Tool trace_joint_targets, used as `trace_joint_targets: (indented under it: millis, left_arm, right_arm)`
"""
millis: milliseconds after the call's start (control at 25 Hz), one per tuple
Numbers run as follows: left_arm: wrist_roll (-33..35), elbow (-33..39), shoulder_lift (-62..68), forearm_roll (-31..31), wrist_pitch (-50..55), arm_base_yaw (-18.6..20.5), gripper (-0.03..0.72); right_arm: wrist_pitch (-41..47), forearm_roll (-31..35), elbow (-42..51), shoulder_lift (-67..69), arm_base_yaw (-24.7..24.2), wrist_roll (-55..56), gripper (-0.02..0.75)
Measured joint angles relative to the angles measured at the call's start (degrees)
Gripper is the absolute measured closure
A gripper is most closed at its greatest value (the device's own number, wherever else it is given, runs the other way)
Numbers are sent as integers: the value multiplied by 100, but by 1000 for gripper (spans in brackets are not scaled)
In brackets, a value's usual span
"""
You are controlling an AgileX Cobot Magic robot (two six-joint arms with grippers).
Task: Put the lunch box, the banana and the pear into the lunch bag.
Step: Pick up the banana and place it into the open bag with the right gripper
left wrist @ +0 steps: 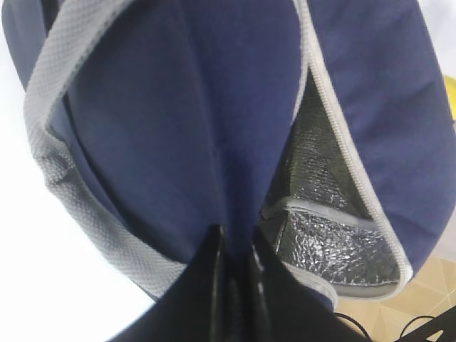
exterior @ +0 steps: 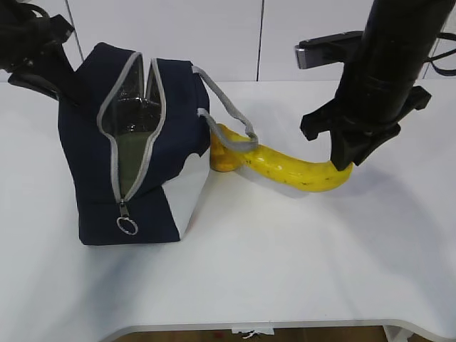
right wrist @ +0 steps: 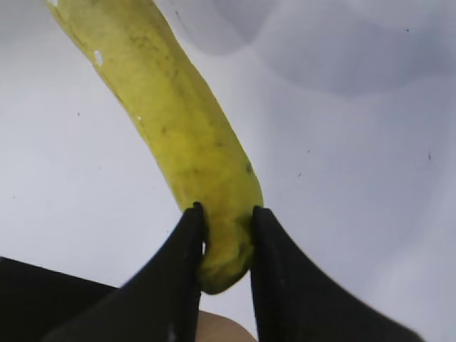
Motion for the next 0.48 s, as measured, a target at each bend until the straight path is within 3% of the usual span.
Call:
trace_joint_targets:
  millis: [480]
  left_arm:
    - [0,0,0,0,0,0,679]
  right_arm:
    - [14,-174,786,-806,0,0,582]
